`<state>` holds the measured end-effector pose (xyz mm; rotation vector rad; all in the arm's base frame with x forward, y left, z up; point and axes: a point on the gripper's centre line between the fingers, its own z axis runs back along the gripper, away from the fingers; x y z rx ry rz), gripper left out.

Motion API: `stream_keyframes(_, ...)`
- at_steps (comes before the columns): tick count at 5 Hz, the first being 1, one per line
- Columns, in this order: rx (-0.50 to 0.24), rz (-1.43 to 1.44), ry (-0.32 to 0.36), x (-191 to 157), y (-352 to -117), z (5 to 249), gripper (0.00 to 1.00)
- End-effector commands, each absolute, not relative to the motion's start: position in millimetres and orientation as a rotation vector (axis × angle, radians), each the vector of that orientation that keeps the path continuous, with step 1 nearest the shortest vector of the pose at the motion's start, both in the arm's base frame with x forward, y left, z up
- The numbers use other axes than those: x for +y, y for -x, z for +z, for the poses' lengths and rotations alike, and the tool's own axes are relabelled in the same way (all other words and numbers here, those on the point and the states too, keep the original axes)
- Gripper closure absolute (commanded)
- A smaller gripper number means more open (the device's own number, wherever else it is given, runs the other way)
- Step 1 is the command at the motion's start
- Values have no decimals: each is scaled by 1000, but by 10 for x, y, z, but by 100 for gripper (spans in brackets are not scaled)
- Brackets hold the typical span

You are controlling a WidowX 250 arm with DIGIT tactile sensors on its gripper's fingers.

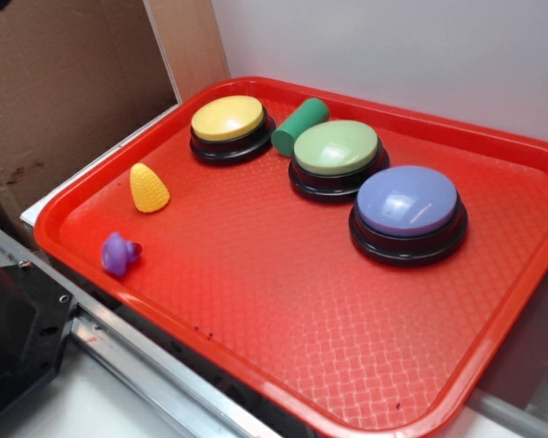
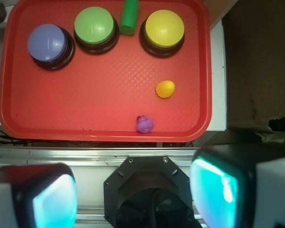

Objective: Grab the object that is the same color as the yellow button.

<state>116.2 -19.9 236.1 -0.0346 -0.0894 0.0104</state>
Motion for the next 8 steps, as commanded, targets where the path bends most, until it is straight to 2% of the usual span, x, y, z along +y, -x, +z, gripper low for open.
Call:
stream_keyframes(1, -89, 10, 35, -199, -1162, 2361, 0)
stream_keyframes(2, -105, 86, 23, -101, -1212, 2239, 0)
stream_keyframes(4, -106, 325, 42, 178, -1390, 1745, 0)
stream_keyframes(5, -136, 558, 90, 323, -1488, 1450, 0)
stream_keyframes(8, -142, 768, 84, 499, -1952, 673, 0)
